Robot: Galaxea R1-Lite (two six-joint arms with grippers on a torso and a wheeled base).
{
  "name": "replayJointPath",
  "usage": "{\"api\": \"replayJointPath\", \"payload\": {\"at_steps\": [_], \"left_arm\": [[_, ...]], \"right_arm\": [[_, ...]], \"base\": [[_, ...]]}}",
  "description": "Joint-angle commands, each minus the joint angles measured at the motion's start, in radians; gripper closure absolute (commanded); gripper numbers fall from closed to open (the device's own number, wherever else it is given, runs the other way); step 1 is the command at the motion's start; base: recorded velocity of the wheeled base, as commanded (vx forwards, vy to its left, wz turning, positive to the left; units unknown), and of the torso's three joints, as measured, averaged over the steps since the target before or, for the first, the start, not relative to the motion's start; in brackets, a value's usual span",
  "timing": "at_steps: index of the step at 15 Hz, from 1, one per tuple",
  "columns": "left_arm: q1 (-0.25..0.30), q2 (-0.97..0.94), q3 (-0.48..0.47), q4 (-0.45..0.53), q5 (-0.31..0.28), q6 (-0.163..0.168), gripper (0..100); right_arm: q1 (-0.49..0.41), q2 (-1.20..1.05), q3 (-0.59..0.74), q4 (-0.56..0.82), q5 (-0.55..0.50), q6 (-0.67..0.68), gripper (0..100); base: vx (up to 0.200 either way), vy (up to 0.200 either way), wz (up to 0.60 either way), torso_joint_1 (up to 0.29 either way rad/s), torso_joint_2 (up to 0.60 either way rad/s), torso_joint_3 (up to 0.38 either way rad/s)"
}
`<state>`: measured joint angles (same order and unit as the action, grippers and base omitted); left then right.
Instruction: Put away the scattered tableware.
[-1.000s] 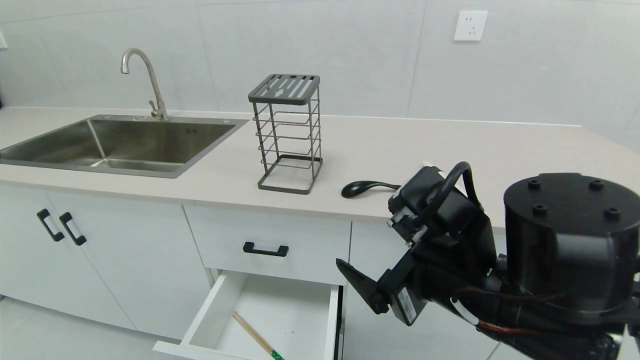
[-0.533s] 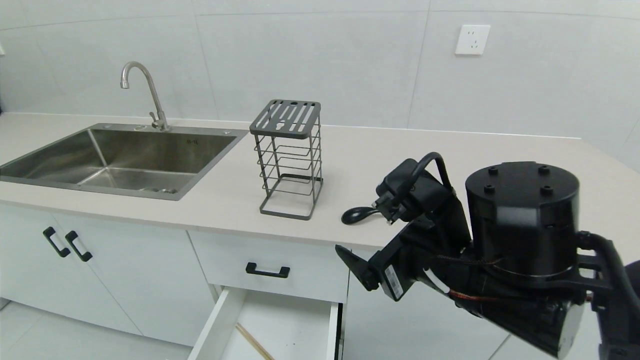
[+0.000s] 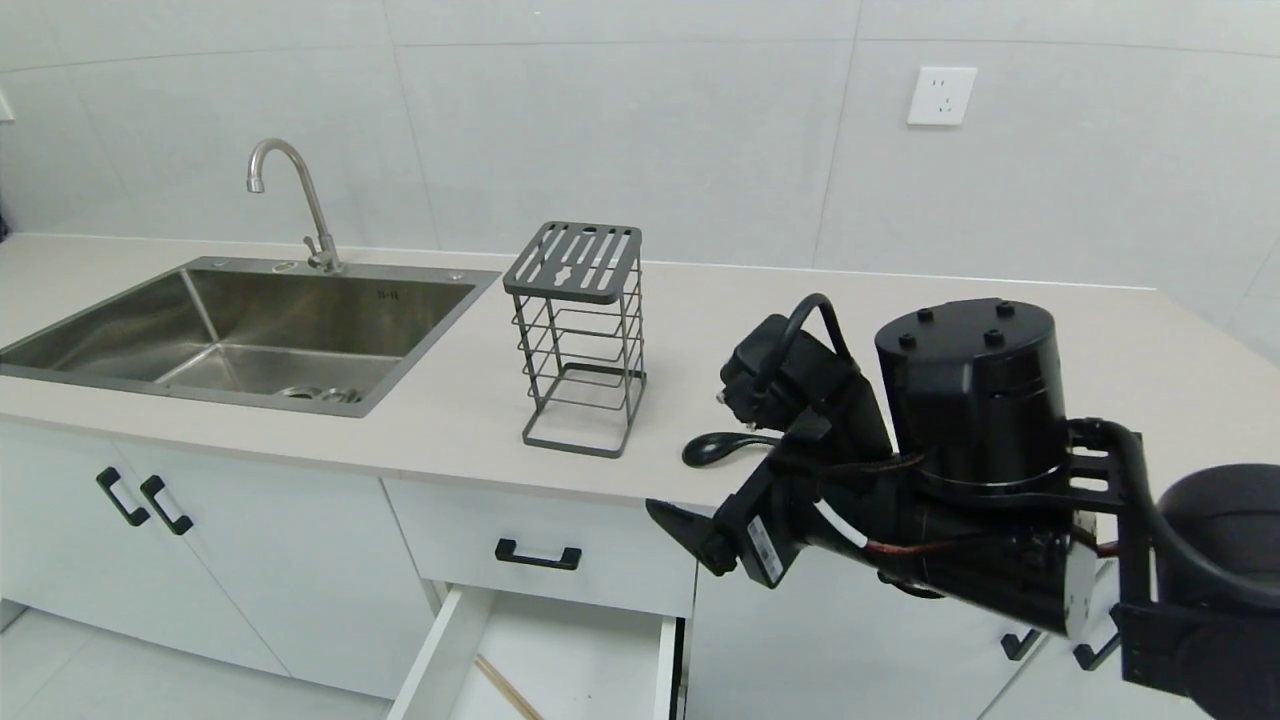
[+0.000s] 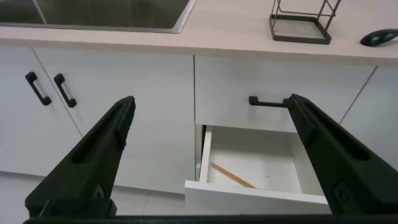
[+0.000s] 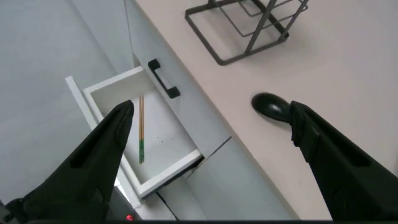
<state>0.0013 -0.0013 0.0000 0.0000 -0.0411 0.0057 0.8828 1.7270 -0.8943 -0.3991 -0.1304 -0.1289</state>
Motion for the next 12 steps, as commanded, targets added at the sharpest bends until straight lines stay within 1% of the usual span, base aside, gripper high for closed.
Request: {"api": "replayJointPath", "payload": {"at_steps": [1, 2, 3, 4, 5, 6, 8, 9, 10, 11, 12], "left_arm": [[0.0, 0.001, 0.0, 0.0, 0.0, 0.0, 0], [0.0, 0.001, 0.0, 0.0, 0.0, 0.0, 0], [0.0, 0.001, 0.0, 0.0, 0.0, 0.0, 0], [0.0, 0.001, 0.0, 0.0, 0.0, 0.0, 0], [0.0, 0.001, 0.0, 0.0, 0.0, 0.0, 0], [0.0, 0.001, 0.0, -0.002, 0.0, 0.0, 0], [0.0, 0.001, 0.0, -0.002, 0.0, 0.0, 0], [0.0, 0.001, 0.0, -0.002, 0.0, 0.0, 0], [0.0, 0.001, 0.0, -0.002, 0.0, 0.0, 0], [0.0, 0.001, 0.0, 0.0, 0.0, 0.0, 0], [0.0, 0.001, 0.0, -0.002, 0.0, 0.0, 0]], "right_arm": [[-0.018, 0.023, -0.031, -0.001, 0.0, 0.006, 0], [-0.03, 0.025, -0.041, 0.0, 0.002, 0.028, 0], [-0.059, 0.031, -0.063, -0.012, 0.002, 0.187, 0], [-0.073, 0.052, -0.078, -0.037, -0.003, 0.284, 0], [-0.087, 0.063, -0.084, -0.047, -0.005, 0.318, 0], [-0.113, 0.072, -0.083, -0.052, -0.005, 0.319, 0], [-0.209, 0.098, -0.037, -0.055, 0.003, 0.292, 0], [-0.258, 0.1, 0.005, -0.061, 0.022, 0.235, 0], [-0.306, 0.1, 0.06, -0.095, 0.083, 0.164, 0], [-0.335, 0.103, 0.112, -0.136, 0.115, 0.124, 0], [-0.35, 0.114, 0.158, -0.162, 0.118, 0.104, 0]], "base": [[0.0, 0.0, 0.0, 0.0, 0.0, 0.0], [0.0, 0.0, 0.0, 0.0, 0.0, 0.0], [0.0, 0.0, 0.0, 0.0, 0.0, 0.0], [0.0, 0.0, 0.0, 0.0, 0.0, 0.0], [0.0, 0.0, 0.0, 0.0, 0.0, 0.0], [0.0, 0.0, 0.0, 0.0, 0.0, 0.0], [0.0, 0.0, 0.0, 0.0, 0.0, 0.0], [0.0, 0.0, 0.0, 0.0, 0.0, 0.0], [0.0, 0.0, 0.0, 0.0, 0.0, 0.0], [0.0, 0.0, 0.0, 0.0, 0.0, 0.0], [0.0, 0.0, 0.0, 0.0, 0.0, 0.0]]}}
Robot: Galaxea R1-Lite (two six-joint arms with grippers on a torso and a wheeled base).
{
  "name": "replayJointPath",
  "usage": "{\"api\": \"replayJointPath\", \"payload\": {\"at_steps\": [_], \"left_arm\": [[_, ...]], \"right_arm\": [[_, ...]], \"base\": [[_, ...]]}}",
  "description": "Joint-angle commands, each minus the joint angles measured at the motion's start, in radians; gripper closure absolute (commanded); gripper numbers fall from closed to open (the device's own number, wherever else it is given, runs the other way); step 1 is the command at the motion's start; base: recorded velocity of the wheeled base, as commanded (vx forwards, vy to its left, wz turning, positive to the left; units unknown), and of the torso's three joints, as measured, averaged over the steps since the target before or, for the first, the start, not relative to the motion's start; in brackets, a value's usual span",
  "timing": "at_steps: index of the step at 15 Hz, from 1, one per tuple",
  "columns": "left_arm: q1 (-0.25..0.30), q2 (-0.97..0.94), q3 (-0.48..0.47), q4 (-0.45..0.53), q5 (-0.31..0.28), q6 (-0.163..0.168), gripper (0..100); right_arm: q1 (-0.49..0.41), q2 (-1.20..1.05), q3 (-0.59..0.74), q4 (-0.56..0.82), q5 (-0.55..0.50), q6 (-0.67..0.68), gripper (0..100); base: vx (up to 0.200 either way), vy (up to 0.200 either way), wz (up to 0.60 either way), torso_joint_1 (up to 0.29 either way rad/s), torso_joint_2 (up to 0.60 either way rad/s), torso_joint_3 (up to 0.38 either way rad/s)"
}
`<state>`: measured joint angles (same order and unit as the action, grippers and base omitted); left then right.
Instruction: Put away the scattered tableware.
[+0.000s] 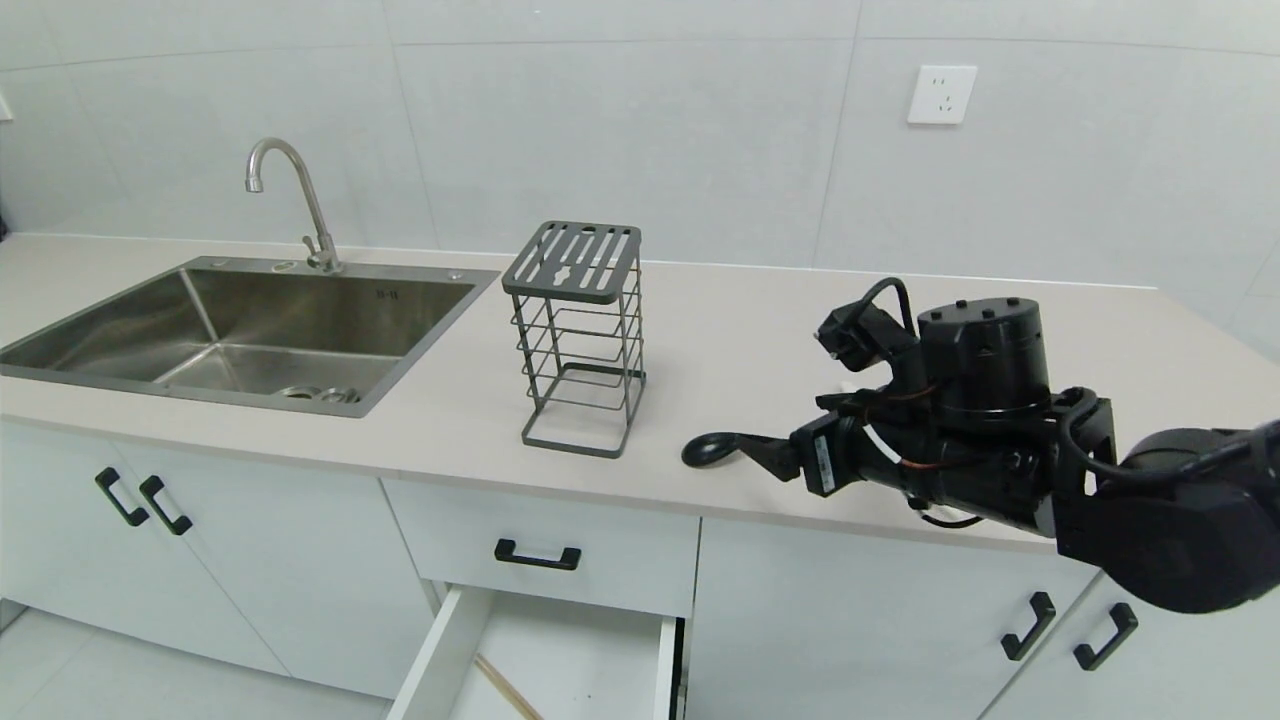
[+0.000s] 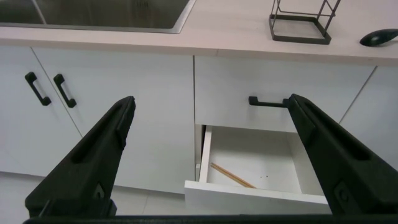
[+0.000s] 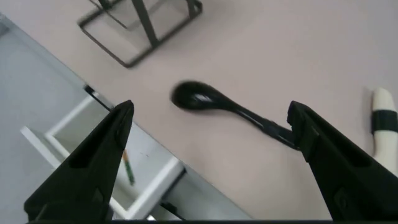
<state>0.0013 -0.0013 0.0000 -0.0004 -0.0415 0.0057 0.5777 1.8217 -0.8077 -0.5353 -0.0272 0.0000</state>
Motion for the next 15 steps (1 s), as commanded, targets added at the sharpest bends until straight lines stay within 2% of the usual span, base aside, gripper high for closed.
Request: {"api": "replayJointPath", "payload": {"at_steps": [1, 9, 15], "left_arm": [[0.0, 0.001, 0.0, -0.001, 0.0, 0.0, 0], [0.0, 0.001, 0.0, 0.0, 0.0, 0.0, 0], [0.0, 0.001, 0.0, -0.001, 0.0, 0.0, 0]], "right_arm": [[-0.055, 0.019, 0.081, -0.029, 0.016, -0.034, 0], [-0.055, 0.074, 0.044, -0.043, 0.009, -0.08, 0], [-0.045, 0.195, -0.074, -0.043, 0.018, -0.114, 0]], "base": [[0.0, 0.0, 0.0, 0.0, 0.0, 0.0], [0.0, 0.0, 0.0, 0.0, 0.0, 0.0], [0.0, 0.0, 0.0, 0.0, 0.0, 0.0]]}}
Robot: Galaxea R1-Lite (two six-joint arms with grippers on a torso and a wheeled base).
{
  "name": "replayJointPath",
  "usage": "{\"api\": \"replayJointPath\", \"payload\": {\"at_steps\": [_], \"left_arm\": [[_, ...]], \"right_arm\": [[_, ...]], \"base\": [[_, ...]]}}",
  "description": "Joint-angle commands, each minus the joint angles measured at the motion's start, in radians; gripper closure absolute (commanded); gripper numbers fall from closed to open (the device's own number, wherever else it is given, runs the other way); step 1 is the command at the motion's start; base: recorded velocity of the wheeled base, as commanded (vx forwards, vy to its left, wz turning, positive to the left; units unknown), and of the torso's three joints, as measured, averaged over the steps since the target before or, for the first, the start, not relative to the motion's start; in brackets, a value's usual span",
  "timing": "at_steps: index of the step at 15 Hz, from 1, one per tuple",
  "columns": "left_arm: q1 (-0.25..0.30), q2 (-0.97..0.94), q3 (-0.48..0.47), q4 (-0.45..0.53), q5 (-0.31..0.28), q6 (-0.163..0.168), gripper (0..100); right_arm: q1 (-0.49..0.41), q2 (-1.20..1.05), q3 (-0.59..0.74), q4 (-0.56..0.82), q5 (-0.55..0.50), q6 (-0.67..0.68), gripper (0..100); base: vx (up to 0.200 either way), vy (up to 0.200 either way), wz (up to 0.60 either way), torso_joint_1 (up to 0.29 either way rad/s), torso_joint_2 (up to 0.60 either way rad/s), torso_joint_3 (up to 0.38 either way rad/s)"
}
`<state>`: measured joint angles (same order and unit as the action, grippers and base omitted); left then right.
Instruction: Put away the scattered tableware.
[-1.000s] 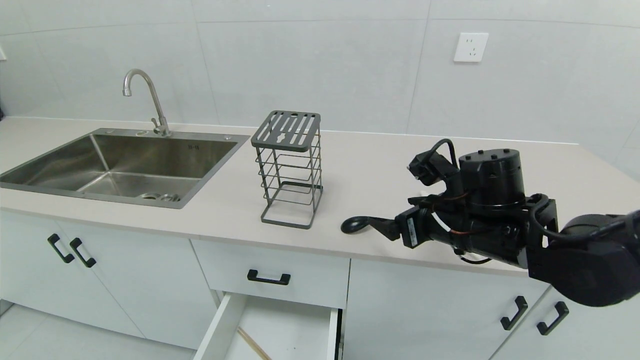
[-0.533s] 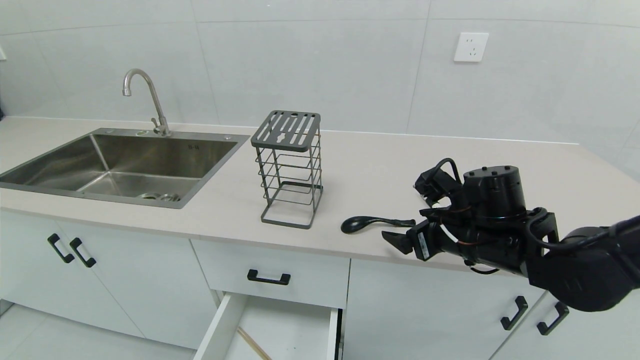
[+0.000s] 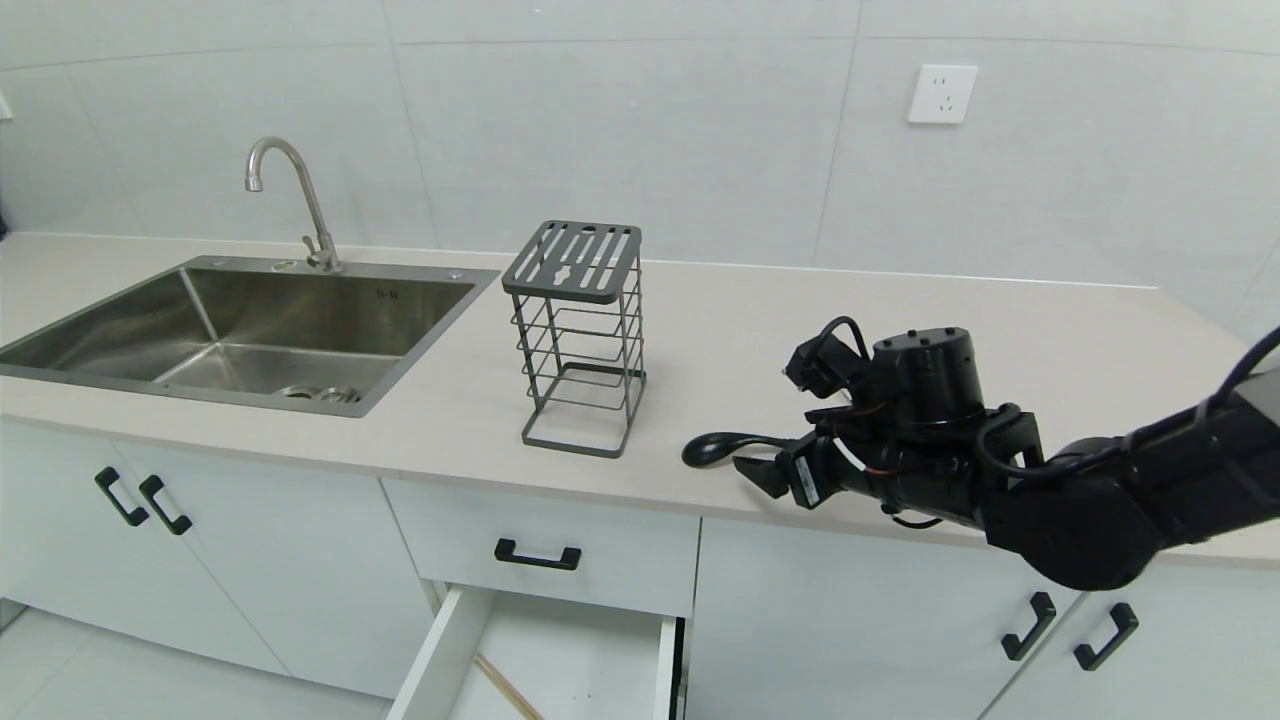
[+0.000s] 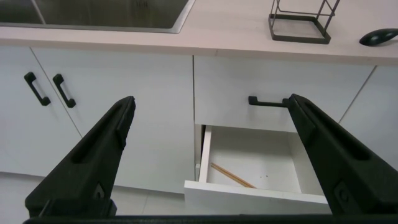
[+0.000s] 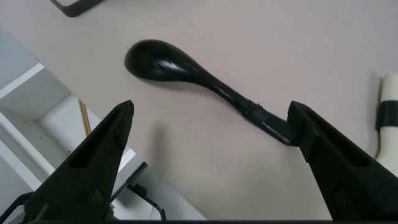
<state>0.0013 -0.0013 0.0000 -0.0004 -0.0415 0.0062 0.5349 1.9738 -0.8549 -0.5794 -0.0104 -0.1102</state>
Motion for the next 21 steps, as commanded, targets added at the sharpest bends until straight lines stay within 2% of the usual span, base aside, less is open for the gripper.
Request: {"api": "replayJointPath", "payload": {"at_steps": [1, 10, 21], "left_arm": [[0.0, 0.001, 0.0, 0.0, 0.0, 0.0, 0], [0.0, 0.001, 0.0, 0.0, 0.0, 0.0, 0], [0.0, 0.001, 0.0, -0.001, 0.0, 0.0, 0]], "right_arm": [[-0.007, 0.053, -0.026, 0.001, 0.004, -0.005, 0], [-0.044, 0.102, -0.053, 0.003, 0.063, -0.046, 0], [-0.036, 0.203, -0.15, 0.009, 0.066, -0.039, 0]], "base": [[0.0, 0.0, 0.0, 0.0, 0.0, 0.0], [0.0, 0.0, 0.0, 0.0, 0.0, 0.0], [0.0, 0.0, 0.0, 0.0, 0.0, 0.0]]}}
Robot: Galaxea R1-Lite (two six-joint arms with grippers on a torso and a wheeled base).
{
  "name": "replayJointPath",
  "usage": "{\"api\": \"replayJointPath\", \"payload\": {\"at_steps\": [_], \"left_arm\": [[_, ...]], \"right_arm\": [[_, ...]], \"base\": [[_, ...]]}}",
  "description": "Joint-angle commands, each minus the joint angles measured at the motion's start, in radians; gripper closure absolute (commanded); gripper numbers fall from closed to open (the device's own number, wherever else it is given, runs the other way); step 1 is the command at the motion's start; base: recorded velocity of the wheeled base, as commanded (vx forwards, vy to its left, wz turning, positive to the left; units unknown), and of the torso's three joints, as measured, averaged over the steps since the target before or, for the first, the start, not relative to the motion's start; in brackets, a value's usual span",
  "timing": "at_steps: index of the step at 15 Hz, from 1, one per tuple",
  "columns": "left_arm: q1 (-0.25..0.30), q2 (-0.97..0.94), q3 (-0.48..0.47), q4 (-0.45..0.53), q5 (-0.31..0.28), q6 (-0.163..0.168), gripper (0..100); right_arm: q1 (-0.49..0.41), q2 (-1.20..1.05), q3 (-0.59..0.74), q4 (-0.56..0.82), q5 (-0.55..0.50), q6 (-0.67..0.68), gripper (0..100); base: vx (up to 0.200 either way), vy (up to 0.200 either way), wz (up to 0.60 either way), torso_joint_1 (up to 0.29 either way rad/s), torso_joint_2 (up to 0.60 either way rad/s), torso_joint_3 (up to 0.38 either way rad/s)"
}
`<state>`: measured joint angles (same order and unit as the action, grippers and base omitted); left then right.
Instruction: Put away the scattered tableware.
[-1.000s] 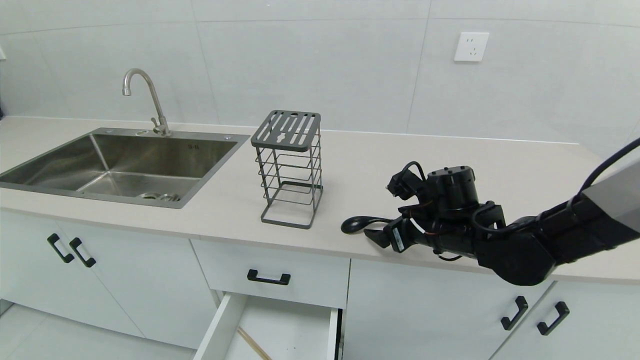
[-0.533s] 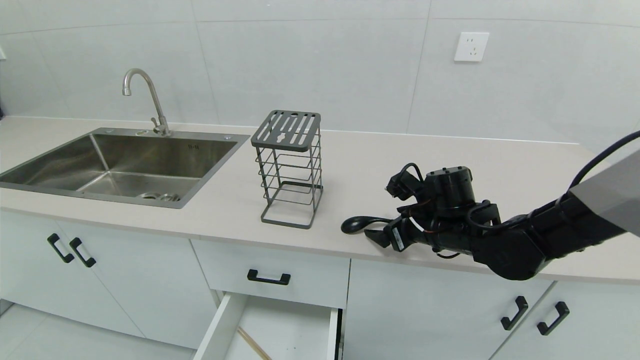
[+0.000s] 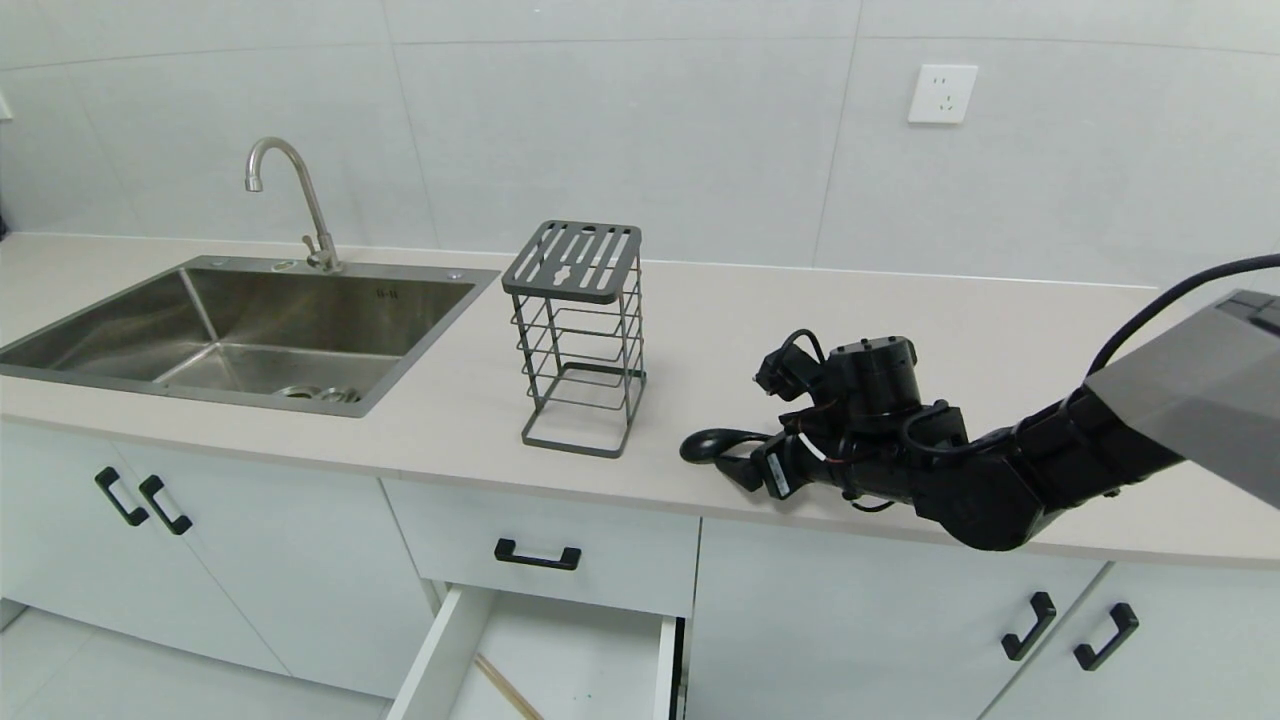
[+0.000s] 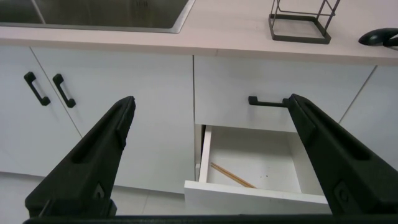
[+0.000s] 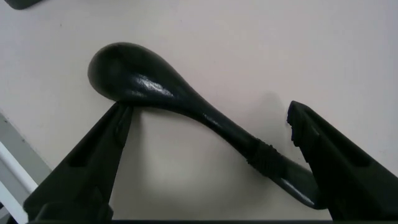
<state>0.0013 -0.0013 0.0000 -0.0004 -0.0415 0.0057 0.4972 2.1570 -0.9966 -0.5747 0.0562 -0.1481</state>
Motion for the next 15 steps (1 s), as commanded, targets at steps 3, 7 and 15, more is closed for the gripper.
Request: {"api": "replayJointPath", "payload": {"at_steps": [3, 7, 15], "left_arm": [[0.0, 0.001, 0.0, -0.001, 0.0, 0.0, 0], [0.0, 0.001, 0.0, 0.0, 0.0, 0.0, 0], [0.0, 0.001, 0.0, -0.001, 0.0, 0.0, 0]], "right_arm": [[0.0, 0.038, -0.011, 0.007, -0.001, -0.001, 100], [0.0, 0.038, -0.011, 0.007, -0.001, -0.001, 100], [0.04, 0.012, -0.01, 0.006, -0.001, -0.007, 100]], "base": [[0.0, 0.0, 0.0, 0.0, 0.0, 0.0], [0.0, 0.0, 0.0, 0.0, 0.0, 0.0], [0.0, 0.0, 0.0, 0.0, 0.0, 0.0]]}}
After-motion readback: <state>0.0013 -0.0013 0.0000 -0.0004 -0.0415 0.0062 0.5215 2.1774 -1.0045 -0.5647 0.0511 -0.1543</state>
